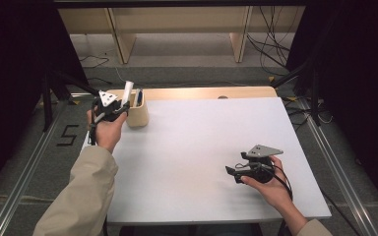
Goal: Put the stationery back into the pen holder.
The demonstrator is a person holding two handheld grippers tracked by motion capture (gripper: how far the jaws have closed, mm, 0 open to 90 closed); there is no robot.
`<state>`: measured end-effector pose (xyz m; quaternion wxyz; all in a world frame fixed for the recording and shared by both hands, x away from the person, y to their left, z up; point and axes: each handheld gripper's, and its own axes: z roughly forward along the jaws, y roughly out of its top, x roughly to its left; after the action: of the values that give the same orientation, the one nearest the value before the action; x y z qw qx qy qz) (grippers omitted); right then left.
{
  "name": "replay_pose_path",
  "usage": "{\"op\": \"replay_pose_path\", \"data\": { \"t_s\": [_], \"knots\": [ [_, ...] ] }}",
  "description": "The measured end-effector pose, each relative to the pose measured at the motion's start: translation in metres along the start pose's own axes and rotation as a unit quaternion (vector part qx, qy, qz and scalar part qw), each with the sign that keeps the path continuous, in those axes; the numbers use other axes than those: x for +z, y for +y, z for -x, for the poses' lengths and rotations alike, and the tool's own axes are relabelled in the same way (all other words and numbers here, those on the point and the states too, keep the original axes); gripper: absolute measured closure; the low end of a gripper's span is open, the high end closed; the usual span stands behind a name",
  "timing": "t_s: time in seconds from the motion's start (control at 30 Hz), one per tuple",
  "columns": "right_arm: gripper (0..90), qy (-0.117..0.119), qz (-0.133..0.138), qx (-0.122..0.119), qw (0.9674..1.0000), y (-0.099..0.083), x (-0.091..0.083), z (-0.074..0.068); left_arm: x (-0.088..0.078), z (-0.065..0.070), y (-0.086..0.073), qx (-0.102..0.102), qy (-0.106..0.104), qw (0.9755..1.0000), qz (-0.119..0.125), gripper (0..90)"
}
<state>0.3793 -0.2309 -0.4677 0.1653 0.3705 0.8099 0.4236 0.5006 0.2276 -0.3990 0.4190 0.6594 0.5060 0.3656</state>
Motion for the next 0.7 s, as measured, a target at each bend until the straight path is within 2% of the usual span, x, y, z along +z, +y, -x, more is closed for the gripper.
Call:
{"op": "replay_pose_path", "data": {
  "t_s": [0.3,0.5,0.7],
  "knots": [
    [18.6,0.001,-0.001,0.001,1.0,0.0,0.0,0.0,0.011,-0.003,0.003,-0.004,0.0,1.0,-0.006,70.8],
    [18.6,0.003,0.0,0.001,1.0,0.0,0.001,0.0,0.022,-0.005,0.003,0.002,0.0,1.0,-0.01,70.8],
    [18.5,0.005,-0.001,0.0,1.0,0.0,0.001,0.0,0.035,-0.011,0.003,-0.005,0.008,0.9998,-0.019,70.8]
  ]
}}
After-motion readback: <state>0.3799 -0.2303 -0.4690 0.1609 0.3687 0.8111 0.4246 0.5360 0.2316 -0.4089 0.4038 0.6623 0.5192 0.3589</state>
